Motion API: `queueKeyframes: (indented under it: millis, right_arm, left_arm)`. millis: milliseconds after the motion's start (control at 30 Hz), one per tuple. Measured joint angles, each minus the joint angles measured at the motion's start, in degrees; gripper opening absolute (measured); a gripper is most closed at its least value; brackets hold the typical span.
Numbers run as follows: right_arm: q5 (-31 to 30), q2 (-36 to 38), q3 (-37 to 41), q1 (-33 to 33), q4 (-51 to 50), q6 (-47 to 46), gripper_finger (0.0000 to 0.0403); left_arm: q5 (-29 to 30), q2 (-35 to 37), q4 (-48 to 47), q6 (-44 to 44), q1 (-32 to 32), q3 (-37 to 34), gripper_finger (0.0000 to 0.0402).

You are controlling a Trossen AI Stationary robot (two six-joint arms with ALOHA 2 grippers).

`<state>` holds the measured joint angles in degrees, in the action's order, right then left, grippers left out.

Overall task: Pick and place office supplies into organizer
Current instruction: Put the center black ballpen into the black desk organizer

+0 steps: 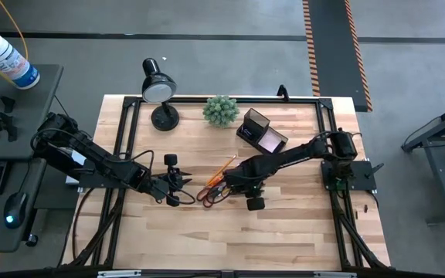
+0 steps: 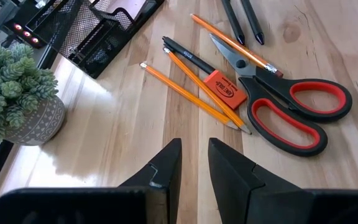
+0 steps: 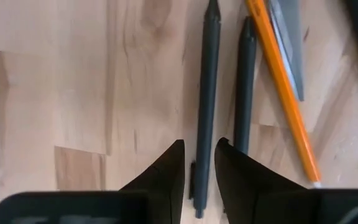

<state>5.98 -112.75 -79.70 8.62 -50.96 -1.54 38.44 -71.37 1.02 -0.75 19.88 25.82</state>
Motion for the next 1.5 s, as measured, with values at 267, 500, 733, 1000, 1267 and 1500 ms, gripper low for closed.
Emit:
queueKeyframes:
  millis: [267,500,733,1000,1267,1500]
  right_arm:
    - [-1.56,0.0,0.0,0.0,0.62,-0.09,0.0079]
    - [-2.46,0.0,0.0,0.0,-1.31,-0.6,0.0079]
    - [-4.38,0.84,5.17,0.0,-0.41,-2.29,0.0079]
    - [-3.63,2.29,7.13,0.0,5.32,-3.0,0.008]
    - [-4.18,2.29,7.15,0.0,6.51,-1.7,0.008]
    - [-4.61,2.28,7.15,-0.35,6.3,-0.91,0.0079]
  left_arm:
    - [-0.46,0.0,0.0,0.0,0.02,0.0,0.0067]
    - [-0.47,0.0,0.0,-0.02,0.01,0.01,0.0067]
    - [-0.48,0.0,-0.36,-0.59,0.02,0.01,0.0067]
    - [-0.44,0.0,-1.11,-1.25,0.02,-0.02,0.0067]
    - [-0.32,0.0,-1.09,-2.55,0.02,-0.02,0.0067]
    - [-0.25,0.0,-1.1,-2.61,0.02,-0.02,0.0067]
